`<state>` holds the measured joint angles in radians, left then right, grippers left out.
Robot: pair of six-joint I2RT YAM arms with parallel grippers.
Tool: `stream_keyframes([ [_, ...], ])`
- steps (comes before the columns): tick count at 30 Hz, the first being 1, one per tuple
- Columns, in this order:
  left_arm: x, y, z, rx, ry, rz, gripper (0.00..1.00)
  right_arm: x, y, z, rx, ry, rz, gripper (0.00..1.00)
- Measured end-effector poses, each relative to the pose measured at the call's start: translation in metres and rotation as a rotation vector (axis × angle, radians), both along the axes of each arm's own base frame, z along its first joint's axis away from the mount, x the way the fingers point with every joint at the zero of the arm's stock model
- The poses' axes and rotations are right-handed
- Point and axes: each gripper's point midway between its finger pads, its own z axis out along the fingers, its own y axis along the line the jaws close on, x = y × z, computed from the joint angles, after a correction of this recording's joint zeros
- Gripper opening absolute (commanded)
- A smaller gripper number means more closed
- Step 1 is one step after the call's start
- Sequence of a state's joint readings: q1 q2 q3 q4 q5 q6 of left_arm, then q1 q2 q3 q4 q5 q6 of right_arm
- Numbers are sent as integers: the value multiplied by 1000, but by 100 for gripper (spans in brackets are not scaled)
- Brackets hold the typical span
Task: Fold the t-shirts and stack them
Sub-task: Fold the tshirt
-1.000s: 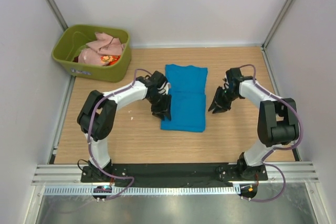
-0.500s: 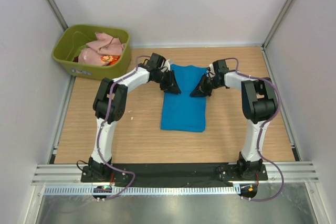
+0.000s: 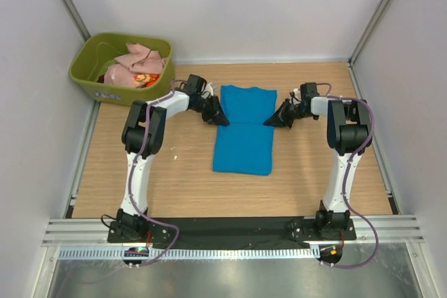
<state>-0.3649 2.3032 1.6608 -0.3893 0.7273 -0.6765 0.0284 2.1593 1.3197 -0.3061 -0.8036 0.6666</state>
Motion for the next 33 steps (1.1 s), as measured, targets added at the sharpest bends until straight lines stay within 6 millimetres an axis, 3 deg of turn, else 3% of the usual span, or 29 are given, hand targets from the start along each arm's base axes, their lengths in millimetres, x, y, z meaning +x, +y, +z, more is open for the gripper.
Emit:
stream_keyframes([
  [6,-11,15,9,74,-20,-2,39,-12,-11,9,-106,-13,29,6],
  [12,-19,22,63,88,-101,1,45,-24,-15,59,-228,-99,66,16],
  [15,-29,20,91,69,-148,-8,44,-31,-1,87,-260,-176,120,23],
  [17,-43,17,98,61,-153,-26,39,-45,19,94,-249,-206,176,24],
  [19,-64,11,92,55,-123,-62,31,-71,47,90,-204,-207,255,21],
  [22,-102,-5,66,37,-24,-134,24,-123,84,60,-129,-138,366,11],
  [24,-124,-11,44,48,43,-166,24,-155,94,38,-96,-53,404,6],
  [26,-145,-14,24,63,112,-186,21,-178,91,15,-78,32,405,3],
  [28,-158,-10,8,85,160,-187,20,-187,85,-1,-75,87,389,2],
  [33,-167,9,-13,132,222,-149,17,-185,83,-3,-55,69,394,1],
])
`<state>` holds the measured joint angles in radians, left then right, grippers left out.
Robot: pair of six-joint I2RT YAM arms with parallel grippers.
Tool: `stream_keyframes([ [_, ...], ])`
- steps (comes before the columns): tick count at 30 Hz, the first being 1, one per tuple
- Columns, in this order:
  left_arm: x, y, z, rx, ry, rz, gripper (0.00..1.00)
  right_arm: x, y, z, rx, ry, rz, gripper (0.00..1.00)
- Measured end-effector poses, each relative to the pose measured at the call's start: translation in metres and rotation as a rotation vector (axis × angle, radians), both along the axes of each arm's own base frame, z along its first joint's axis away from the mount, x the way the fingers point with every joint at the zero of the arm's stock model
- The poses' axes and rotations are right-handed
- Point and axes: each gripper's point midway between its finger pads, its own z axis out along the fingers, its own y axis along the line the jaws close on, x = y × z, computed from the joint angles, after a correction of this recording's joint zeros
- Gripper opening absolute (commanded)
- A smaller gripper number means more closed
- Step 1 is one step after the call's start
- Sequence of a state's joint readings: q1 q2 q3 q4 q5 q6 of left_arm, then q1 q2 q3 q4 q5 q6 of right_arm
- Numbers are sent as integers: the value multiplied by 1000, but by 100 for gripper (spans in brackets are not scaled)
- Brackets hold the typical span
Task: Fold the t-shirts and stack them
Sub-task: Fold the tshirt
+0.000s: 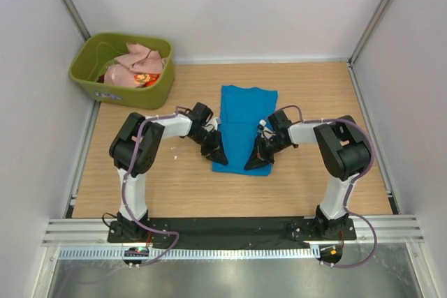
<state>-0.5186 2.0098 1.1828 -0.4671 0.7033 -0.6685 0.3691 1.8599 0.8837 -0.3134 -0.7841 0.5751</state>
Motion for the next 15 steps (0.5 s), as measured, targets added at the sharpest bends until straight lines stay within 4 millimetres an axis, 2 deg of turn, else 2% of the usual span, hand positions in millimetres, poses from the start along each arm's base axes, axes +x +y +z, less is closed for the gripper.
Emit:
stream_keyframes([
  [4,-1,6,1,3,-19,-10,19,-5,-6,4,-29,-14,2,2],
  [7,-3,12,4,44,-55,-28,21,-6,-9,17,-50,-32,5,2],
  [12,-5,13,17,105,-94,-68,22,10,9,49,-11,-118,32,4],
  [15,-3,1,27,82,-122,-91,22,7,17,49,6,-126,42,4],
])
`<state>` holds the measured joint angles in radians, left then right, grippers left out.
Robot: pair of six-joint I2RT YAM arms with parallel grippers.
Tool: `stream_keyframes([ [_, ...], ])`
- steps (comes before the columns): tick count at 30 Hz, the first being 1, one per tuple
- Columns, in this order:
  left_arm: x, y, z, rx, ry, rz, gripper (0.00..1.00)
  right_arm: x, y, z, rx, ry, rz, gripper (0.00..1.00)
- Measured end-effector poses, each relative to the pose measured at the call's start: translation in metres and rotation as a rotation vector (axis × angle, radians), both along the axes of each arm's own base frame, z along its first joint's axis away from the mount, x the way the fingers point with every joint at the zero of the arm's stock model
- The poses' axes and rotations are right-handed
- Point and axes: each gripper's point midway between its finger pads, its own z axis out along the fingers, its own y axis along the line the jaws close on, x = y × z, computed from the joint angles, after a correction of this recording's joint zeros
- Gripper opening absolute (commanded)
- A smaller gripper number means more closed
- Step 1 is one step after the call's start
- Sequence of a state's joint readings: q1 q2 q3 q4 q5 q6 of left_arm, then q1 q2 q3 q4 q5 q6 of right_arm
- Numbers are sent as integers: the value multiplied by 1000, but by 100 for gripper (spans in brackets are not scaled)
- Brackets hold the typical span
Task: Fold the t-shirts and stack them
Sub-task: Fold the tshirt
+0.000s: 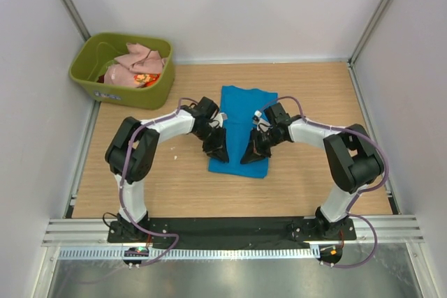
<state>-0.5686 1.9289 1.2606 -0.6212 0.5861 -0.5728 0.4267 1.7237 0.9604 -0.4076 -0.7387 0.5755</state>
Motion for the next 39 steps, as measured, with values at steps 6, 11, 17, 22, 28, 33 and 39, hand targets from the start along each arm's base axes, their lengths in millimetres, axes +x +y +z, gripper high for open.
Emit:
stream_keyframes([
  [6,-16,4,-17,34,38,-12,17,-38,-25,-40,-67,114,-25,2],
  [11,-33,16,-30,28,119,18,18,-59,-64,-51,-86,183,-127,1],
  [17,-41,23,-26,39,116,12,22,-61,-93,-49,-129,206,-229,1],
  [22,-36,28,-13,85,84,-4,26,-46,-89,-27,-111,154,-232,1],
  [28,9,7,31,20,-55,-4,26,13,-73,-1,-34,39,-255,1],
  [33,58,5,34,-17,-105,58,25,46,-67,-31,-41,86,-272,1],
  [39,97,45,-24,44,-12,164,23,68,-79,-48,-57,144,-294,1],
])
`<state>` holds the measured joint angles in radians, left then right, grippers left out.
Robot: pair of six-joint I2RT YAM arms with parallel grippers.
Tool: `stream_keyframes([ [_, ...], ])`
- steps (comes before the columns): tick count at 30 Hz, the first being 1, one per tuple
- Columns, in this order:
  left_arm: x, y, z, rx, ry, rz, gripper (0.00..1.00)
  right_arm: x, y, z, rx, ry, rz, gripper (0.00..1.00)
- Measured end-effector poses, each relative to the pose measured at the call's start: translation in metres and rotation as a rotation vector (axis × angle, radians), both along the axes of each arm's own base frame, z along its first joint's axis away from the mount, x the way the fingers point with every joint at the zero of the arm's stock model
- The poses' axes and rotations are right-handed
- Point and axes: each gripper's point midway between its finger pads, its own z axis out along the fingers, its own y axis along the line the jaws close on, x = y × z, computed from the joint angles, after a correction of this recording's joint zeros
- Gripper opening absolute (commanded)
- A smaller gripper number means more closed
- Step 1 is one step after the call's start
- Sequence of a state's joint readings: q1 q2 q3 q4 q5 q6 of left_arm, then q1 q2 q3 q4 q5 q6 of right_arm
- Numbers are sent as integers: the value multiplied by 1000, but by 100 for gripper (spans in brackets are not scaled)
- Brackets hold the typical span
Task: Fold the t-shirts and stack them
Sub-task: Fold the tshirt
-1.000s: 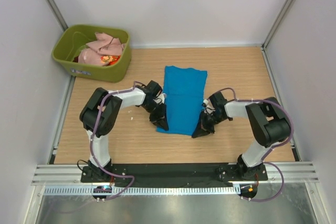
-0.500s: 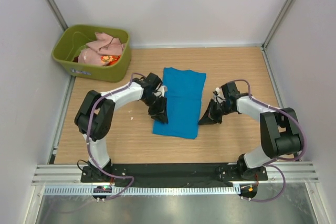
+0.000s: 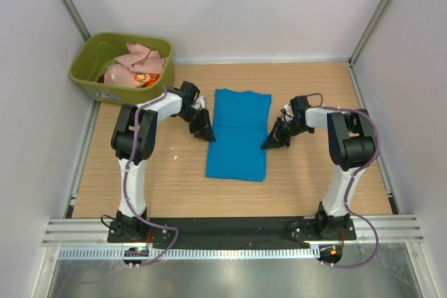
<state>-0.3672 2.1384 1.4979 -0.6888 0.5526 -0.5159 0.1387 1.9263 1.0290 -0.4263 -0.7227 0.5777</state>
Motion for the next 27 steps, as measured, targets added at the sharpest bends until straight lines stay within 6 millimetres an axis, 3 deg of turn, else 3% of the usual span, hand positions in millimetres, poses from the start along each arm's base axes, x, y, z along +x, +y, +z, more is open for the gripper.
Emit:
stream_keyframes([
  [4,2,6,2,2,-13,-10,27,21,-24,2,-133,-52,8,2],
  [7,-7,13,7,44,-49,-20,41,25,-42,11,-232,-82,21,5],
  [8,-13,18,11,61,-59,-22,50,23,-46,17,-252,-89,23,6],
  [11,-29,30,30,94,-85,-8,62,13,-47,41,-267,-119,40,19],
  [12,-32,33,39,97,-103,-3,64,9,-45,50,-267,-135,48,28],
  [15,-38,39,69,96,-174,13,68,-9,-33,67,-260,-193,96,43],
  [18,-45,45,83,99,-219,20,69,-40,-25,60,-256,-176,148,50],
  [21,-53,51,75,119,-210,13,68,-58,-28,42,-275,-115,165,54],
  [27,-65,55,48,150,-131,20,65,-54,-28,27,-276,-79,150,57],
])
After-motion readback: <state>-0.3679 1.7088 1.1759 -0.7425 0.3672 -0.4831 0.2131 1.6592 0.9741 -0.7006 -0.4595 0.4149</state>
